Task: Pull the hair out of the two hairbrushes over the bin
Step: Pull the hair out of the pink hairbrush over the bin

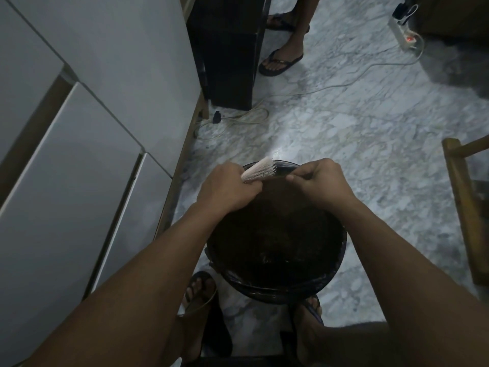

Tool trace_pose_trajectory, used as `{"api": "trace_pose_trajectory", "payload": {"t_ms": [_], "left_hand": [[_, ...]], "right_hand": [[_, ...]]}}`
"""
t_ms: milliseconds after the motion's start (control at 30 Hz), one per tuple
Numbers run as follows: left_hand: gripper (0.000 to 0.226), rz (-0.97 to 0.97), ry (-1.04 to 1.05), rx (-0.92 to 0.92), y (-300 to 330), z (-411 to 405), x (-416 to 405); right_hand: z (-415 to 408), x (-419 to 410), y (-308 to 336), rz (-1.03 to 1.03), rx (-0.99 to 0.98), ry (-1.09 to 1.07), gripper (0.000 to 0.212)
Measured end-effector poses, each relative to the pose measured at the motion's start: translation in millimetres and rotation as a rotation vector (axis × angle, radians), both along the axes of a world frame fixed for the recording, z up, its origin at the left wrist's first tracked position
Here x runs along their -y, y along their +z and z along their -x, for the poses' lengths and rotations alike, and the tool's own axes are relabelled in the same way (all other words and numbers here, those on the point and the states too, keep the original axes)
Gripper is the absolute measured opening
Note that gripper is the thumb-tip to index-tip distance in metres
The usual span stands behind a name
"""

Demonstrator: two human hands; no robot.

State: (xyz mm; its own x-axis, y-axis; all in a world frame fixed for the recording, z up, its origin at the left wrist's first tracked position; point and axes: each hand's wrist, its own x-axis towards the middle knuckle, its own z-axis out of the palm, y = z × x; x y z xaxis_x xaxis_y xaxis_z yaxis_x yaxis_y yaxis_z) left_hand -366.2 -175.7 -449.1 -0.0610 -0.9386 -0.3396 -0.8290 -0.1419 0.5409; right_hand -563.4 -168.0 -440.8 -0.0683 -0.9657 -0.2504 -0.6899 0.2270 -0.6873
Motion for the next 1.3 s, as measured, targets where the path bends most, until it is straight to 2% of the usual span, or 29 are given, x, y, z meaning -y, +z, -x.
{"api": "trace_pose_trajectory", "payload": {"t_ms": [167, 367, 567, 733, 833, 1000, 1100, 1167, 1233, 1300], "left_hand": [[0.039, 0.013, -0.032, 0.018, 0.5, 2.7, -0.7], [0.048, 0.068, -0.054, 0.077, -3.4, 3.3, 0.4], [0.035, 0.048, -0.032, 0.087, -3.2, -1.0, 4.0], [0.042, 0.054, -0.009, 0.100, -4.9, -8.1, 6.3], [0.045, 0.067, 0.021, 0.110, -4.6, -12.9, 6.6], [0.047, 0.109, 0.073, 0.076, -1.2, -10.5, 4.6], [0.043, 0.174, 0.011, 0.040, 2.0, -0.5, 0.5], [0.037, 0.217, -0.034, 0.036, 5.1, 6.3, -2.6], [0.034, 0.249, -0.069, 0.045, 6.7, 9.7, -4.6], [0.032, 0.255, -0.080, 0.054, 7.2, 9.7, -5.3]], "right_hand": [[3.0, 2.1, 1.2, 0.006, -0.037, -0.062, 0.012], [11.4, 3.7, 3.8, 0.017, -0.117, -0.132, 0.013], [18.7, 6.1, 0.7, -0.003, -0.198, -0.289, 0.018], [28.9, 5.9, 3.3, 0.017, -0.246, -0.384, 0.021], [31.5, 3.8, 1.1, -0.069, -0.239, -0.311, 0.020], [21.6, -3.5, 2.7, -0.289, -0.312, 0.034, 0.016], [5.0, -6.8, 7.3, -0.229, -0.162, 0.212, 0.048], [-7.0, -7.1, 9.6, -0.201, 0.078, 0.176, 0.064], [-15.4, -5.6, 7.2, -0.194, 0.260, 0.096, 0.065], [-17.2, -4.4, 2.9, -0.183, 0.270, 0.051, 0.054]]}}
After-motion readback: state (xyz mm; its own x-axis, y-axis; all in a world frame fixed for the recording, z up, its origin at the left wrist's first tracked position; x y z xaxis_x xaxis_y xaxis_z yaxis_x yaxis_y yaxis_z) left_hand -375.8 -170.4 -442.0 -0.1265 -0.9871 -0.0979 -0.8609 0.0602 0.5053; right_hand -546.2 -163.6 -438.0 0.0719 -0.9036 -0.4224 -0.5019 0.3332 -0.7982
